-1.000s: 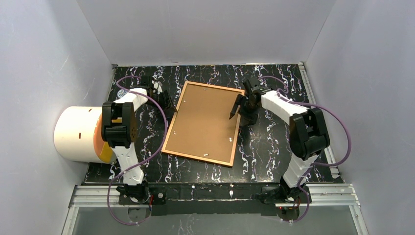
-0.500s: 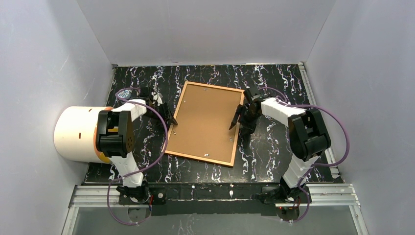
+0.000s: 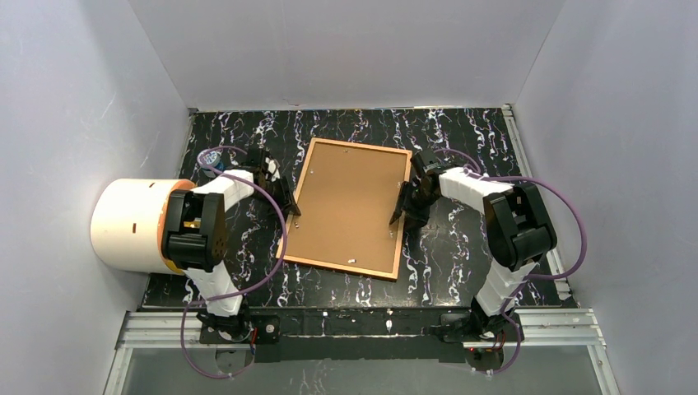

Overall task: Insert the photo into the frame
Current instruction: Adjust the photo frame at the center of the board, then install the photo frame at the center of the board.

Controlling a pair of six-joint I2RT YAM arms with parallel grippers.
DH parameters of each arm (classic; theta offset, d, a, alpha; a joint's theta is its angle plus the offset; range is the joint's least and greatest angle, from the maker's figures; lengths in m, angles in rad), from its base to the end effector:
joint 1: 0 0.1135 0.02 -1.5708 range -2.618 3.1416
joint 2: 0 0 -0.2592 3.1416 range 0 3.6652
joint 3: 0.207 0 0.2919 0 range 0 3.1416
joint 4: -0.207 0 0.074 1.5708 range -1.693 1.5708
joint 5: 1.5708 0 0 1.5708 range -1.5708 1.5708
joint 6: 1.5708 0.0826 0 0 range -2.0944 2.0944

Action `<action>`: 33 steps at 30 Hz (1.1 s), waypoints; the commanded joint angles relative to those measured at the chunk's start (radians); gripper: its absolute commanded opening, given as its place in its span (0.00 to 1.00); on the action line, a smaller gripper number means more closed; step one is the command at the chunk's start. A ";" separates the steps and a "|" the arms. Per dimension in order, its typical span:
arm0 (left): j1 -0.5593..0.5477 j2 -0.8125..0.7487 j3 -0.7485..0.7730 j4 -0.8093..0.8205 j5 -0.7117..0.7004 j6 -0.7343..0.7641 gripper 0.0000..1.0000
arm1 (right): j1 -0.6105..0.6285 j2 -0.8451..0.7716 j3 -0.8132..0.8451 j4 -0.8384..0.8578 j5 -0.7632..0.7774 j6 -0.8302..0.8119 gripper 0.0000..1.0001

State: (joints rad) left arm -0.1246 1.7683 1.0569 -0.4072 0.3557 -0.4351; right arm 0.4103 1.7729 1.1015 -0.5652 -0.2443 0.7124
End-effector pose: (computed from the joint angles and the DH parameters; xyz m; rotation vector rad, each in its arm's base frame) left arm 0.3860 -0.0773 0.0904 -0.3110 2.7183 -0.6460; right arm 0.3438 0.1713 0.0911 0.3815 2.9104 0.5685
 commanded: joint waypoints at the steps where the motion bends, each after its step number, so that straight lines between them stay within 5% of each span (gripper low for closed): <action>1: -0.042 -0.021 0.020 -0.136 -0.122 0.001 0.45 | 0.005 -0.045 -0.021 0.005 0.057 -0.054 0.58; 5: -0.053 -0.001 0.038 -0.167 -0.163 0.015 0.47 | 0.004 -0.074 -0.025 0.003 0.087 -0.073 0.59; 12: -0.055 -0.009 0.119 -0.203 -0.155 0.041 0.65 | 0.004 -0.214 0.015 -0.043 0.150 -0.063 0.71; 22: -0.053 -0.087 0.196 -0.228 -0.121 0.046 0.71 | 0.050 -0.440 -0.054 0.167 -0.014 -0.005 0.72; 28: -0.037 -0.181 0.135 -0.244 -0.161 0.002 0.67 | 0.249 -0.342 0.005 0.280 -0.133 -0.170 0.66; 33: -0.009 -0.274 0.047 -0.322 -0.168 -0.004 0.55 | 0.461 -0.188 0.044 0.321 -0.236 -0.279 0.40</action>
State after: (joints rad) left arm -0.1577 1.5749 1.1751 -0.6277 0.2119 -0.4282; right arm 0.7383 1.4918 1.1004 -0.3107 -0.3519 0.5529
